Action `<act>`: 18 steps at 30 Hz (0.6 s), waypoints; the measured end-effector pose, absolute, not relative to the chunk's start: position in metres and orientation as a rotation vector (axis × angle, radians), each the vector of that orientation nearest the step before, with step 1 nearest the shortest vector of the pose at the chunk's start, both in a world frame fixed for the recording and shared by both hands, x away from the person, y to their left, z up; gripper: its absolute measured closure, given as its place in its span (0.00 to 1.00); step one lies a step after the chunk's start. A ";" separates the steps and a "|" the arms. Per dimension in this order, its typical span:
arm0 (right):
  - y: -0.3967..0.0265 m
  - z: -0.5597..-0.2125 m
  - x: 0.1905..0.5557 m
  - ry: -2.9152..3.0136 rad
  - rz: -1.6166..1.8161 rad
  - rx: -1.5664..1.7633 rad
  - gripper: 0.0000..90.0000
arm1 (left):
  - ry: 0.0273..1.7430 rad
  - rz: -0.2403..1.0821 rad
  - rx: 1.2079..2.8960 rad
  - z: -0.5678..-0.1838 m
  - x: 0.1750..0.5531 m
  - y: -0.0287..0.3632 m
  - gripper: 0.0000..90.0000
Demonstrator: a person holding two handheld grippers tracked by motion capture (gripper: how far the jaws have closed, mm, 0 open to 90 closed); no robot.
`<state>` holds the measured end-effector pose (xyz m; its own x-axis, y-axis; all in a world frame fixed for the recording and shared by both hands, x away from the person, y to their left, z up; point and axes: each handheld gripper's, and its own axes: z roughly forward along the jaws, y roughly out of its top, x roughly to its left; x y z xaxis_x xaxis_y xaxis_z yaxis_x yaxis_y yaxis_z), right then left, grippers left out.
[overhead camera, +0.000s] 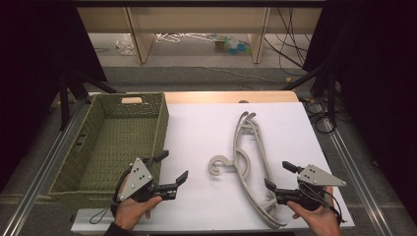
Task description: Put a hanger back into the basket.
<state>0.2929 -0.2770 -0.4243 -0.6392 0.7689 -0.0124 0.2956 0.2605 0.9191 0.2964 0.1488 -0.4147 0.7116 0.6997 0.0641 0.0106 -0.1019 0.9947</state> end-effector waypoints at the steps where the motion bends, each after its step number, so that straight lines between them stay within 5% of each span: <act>1: -0.277 -0.424 0.294 2.071 1.356 0.952 0.19 | 0.594 0.640 1.582 -0.415 0.296 0.149 0.18; 18: -0.247 -0.423 0.294 2.263 1.213 0.938 0.17 | 0.606 0.632 1.585 -0.415 0.295 0.147 0.18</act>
<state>0.2939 -0.2471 -0.4231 -0.6921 0.7209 -0.0368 0.3683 0.3965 0.8409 0.2950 0.1469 -0.4150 0.7107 0.7015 0.0532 0.0231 -0.0988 0.9948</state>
